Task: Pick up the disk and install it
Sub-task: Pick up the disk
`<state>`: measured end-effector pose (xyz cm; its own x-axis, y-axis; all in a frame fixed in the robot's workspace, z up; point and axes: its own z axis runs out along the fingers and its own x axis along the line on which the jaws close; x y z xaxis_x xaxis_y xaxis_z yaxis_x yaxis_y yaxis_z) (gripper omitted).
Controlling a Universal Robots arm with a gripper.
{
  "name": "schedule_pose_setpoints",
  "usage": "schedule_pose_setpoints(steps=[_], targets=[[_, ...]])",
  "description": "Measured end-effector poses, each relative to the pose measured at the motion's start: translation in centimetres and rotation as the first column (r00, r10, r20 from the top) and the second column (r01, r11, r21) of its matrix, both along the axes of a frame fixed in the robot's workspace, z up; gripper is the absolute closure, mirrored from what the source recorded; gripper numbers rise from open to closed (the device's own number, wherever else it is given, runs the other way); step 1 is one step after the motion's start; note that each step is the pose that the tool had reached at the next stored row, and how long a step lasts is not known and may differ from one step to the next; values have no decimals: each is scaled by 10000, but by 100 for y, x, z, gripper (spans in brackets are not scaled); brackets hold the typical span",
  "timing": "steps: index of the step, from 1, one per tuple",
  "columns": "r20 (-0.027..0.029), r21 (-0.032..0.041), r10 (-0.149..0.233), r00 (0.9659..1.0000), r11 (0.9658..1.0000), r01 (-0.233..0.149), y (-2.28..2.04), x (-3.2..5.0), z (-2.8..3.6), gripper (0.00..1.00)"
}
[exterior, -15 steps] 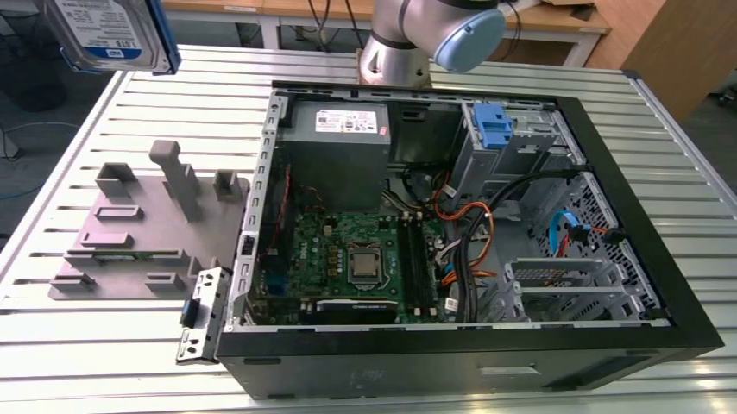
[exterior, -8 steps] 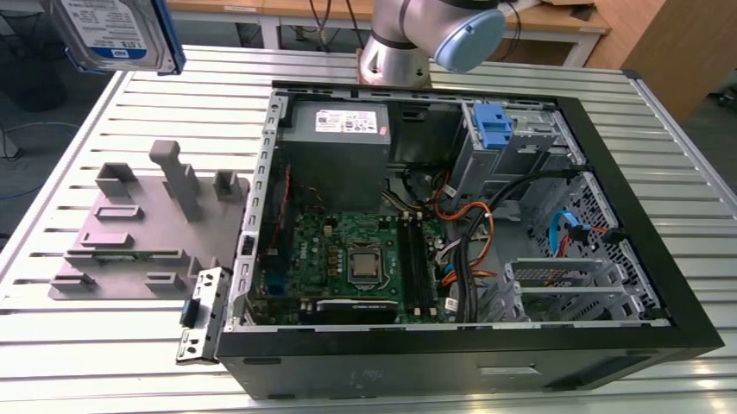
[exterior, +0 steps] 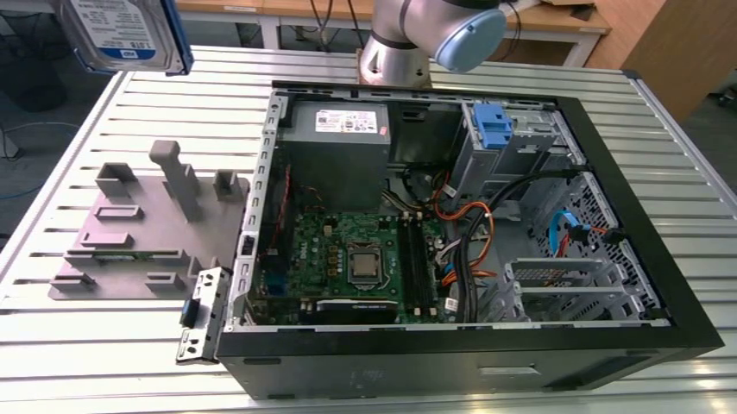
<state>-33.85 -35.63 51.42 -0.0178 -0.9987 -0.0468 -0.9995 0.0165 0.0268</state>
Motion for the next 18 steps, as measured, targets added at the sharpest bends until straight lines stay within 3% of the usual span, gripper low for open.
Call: schedule_pose_setpoints(steps=[9, 18], targets=[[-1, 0, 0, 10000, 10000, 0, 0, 87, 0, 65], [0, 0, 0, 10000, 10000, 0, 0, 101, 0, 65]])
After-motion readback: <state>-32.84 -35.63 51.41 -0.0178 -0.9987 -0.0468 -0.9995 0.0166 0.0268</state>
